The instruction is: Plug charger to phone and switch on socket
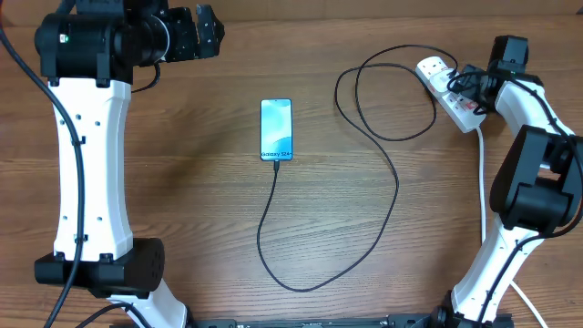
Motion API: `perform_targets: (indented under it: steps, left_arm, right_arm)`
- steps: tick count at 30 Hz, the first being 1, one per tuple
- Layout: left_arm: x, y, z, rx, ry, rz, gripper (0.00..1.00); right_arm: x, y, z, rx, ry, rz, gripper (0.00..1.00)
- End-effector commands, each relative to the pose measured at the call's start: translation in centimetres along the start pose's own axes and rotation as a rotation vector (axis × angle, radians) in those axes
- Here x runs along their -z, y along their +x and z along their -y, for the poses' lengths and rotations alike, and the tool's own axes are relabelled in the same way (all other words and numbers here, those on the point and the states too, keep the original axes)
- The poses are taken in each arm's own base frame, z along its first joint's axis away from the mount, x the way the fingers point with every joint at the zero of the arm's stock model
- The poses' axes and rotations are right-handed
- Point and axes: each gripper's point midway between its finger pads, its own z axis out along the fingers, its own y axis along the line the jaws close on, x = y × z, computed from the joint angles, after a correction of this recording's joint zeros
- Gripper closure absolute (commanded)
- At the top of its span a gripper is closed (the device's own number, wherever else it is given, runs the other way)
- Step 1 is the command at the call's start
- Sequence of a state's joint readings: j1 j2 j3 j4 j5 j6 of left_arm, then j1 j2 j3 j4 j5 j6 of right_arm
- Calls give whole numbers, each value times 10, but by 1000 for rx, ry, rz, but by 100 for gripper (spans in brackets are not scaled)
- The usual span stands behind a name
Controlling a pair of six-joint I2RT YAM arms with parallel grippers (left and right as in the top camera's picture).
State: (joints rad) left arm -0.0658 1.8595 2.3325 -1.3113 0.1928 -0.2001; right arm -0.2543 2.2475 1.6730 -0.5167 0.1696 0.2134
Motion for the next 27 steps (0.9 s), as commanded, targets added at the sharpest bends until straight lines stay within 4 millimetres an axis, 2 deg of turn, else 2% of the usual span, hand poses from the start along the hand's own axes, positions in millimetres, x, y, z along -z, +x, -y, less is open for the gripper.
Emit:
perform_targets:
  steps: [1, 13, 20, 27]
  left_arm:
    - [-1, 0, 1, -17, -9, 1, 0]
    - [-1, 0, 1, -17, -9, 1, 0]
    - [-1, 0, 1, -17, -9, 1, 0]
    - [-1, 0, 1, -17, -9, 1, 0]
  right_arm:
    - [1, 4, -16, 11, -78, -28, 0]
    - [3, 24, -15, 19, -80, -112, 0]
    - [2, 28, -18, 18, -101, -130, 0]
    - [-11, 46, -17, 22, -97, -186, 0]
